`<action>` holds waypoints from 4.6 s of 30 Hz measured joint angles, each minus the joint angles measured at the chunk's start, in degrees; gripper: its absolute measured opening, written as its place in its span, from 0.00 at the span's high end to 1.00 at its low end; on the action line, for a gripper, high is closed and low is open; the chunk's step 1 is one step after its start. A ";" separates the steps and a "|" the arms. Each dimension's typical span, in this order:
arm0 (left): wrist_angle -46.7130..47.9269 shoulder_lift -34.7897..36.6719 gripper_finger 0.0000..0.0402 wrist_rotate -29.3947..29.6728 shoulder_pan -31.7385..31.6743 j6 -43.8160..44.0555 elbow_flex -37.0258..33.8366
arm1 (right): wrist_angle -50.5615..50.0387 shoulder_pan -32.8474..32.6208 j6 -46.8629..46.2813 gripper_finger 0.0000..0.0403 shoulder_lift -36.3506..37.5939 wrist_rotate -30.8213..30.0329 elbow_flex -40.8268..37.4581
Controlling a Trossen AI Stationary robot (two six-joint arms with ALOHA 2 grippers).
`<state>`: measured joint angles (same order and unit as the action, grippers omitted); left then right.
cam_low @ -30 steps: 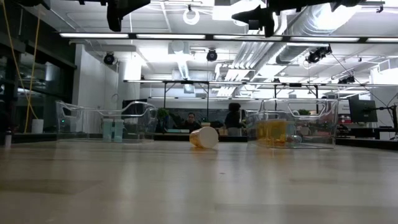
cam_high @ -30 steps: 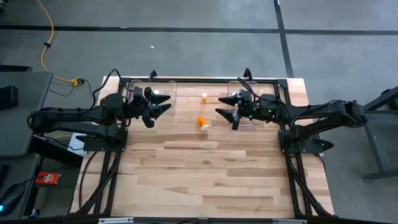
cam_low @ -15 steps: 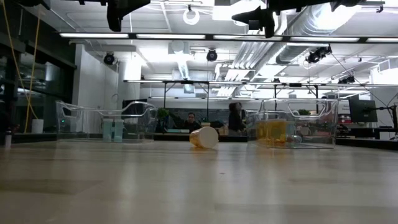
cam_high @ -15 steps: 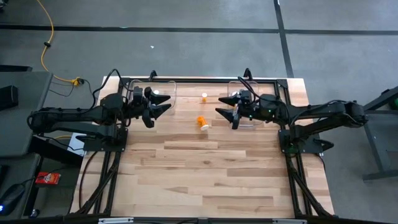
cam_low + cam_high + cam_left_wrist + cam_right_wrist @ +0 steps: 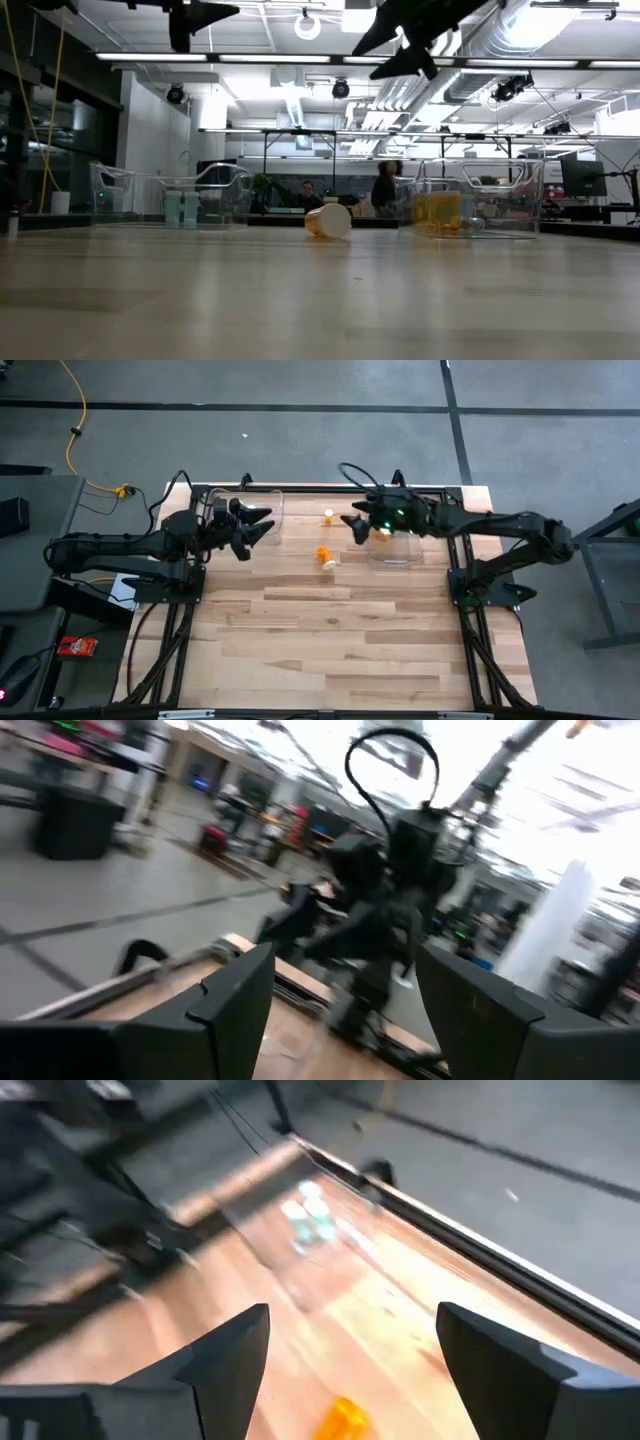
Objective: Pick and place medicine bottles into bin by pill shape (circle, oval)
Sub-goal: Put the orange tablet bottle into the left transparent bin
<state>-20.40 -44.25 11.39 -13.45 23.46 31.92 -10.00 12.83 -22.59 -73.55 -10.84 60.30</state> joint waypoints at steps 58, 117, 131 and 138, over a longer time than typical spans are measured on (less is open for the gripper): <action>43.11 -74.93 0.48 -8.57 -20.48 -11.40 55.00 | -8.57 2.29 3.10 0.31 -2.57 -2.92 17.33; 38.64 -77.72 0.74 -6.36 -21.09 -19.18 54.89 | -4.77 2.29 -2.48 0.31 -2.57 -7.67 17.31; 40.32 -68.20 0.74 -9.50 -22.32 -22.02 54.88 | -4.81 2.29 0.86 0.31 -2.57 -7.71 17.31; 42.58 -53.05 0.74 -19.54 -23.78 -19.03 54.74 | -6.49 2.29 6.44 0.31 -2.57 -6.53 17.31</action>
<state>22.18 -97.30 -8.15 -37.23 4.43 86.66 -16.49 15.11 -16.14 -76.12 -17.37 77.60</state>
